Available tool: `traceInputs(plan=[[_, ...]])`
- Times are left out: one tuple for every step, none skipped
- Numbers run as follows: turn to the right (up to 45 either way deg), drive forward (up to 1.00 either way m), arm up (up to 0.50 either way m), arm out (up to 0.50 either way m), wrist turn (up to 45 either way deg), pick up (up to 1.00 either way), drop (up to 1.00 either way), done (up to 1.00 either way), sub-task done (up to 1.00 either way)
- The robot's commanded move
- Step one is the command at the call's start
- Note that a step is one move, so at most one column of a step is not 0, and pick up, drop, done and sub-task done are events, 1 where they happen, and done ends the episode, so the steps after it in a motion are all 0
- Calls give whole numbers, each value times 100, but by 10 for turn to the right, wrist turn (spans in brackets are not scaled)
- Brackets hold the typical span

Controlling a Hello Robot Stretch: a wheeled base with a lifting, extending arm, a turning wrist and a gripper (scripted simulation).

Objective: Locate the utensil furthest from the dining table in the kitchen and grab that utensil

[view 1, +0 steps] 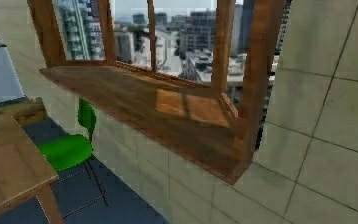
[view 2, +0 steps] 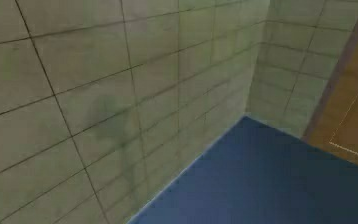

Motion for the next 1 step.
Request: traceInputs(plan=[[-450,0,0,0,0,0,0,0,0]])
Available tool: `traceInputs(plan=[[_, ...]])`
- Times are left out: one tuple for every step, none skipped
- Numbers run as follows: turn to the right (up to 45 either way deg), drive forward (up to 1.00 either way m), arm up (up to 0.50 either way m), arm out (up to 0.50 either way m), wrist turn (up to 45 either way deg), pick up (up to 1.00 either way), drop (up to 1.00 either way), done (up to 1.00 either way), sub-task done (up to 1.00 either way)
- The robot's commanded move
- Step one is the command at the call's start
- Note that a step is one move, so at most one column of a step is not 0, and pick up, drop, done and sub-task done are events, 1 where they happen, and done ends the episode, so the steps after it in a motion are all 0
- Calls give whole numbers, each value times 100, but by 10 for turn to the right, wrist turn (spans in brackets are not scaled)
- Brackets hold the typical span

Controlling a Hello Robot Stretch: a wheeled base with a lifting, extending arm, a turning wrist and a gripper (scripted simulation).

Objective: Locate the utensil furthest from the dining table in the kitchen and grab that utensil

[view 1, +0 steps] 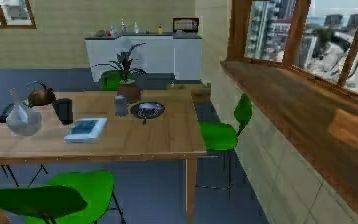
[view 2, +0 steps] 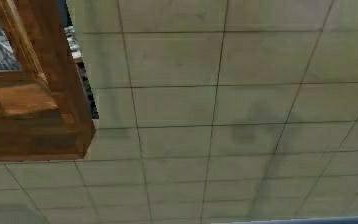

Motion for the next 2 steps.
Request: traceInputs(plan=[[-450,0,0,0,0,0,0,0,0],[-450,0,0,0,0,0,0,0,0]])
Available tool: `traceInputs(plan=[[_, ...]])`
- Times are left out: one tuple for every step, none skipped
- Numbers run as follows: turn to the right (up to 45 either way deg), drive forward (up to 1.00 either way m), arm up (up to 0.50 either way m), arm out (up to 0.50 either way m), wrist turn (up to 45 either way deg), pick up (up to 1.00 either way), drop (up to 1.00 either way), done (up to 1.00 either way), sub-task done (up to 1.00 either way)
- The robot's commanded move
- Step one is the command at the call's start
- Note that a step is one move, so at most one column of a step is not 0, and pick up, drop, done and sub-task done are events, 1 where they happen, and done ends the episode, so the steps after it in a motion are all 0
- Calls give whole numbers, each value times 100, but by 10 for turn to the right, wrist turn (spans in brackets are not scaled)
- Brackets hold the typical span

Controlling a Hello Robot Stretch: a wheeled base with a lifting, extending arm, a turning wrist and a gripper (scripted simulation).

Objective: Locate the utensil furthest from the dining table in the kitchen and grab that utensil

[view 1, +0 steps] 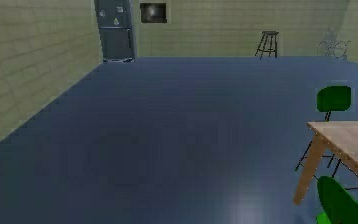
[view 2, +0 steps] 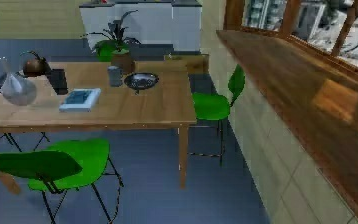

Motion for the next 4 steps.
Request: traceInputs(plan=[[0,90,0,0,0,0,0,0,0],[330,0,0,0,0,0,0,0,0],[0,100,0,0,0,0,0,0,0],[30,0,0,0,0,0,0,0,0]])
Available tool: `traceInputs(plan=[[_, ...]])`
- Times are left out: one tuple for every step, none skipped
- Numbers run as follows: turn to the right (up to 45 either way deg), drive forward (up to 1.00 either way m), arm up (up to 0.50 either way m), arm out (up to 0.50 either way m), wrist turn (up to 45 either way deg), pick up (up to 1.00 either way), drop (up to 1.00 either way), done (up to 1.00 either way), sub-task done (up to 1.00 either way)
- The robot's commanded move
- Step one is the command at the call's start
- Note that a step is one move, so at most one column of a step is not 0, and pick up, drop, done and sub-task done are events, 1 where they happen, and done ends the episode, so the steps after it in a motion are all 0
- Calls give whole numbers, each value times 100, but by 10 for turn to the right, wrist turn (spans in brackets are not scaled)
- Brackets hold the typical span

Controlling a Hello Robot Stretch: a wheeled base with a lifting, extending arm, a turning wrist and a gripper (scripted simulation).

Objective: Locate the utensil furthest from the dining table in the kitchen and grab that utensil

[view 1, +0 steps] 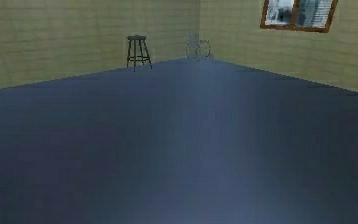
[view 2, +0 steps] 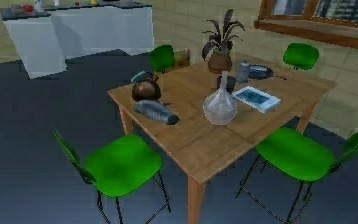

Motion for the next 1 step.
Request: traceInputs(plan=[[0,65,0,0,0,0,0,0,0]])
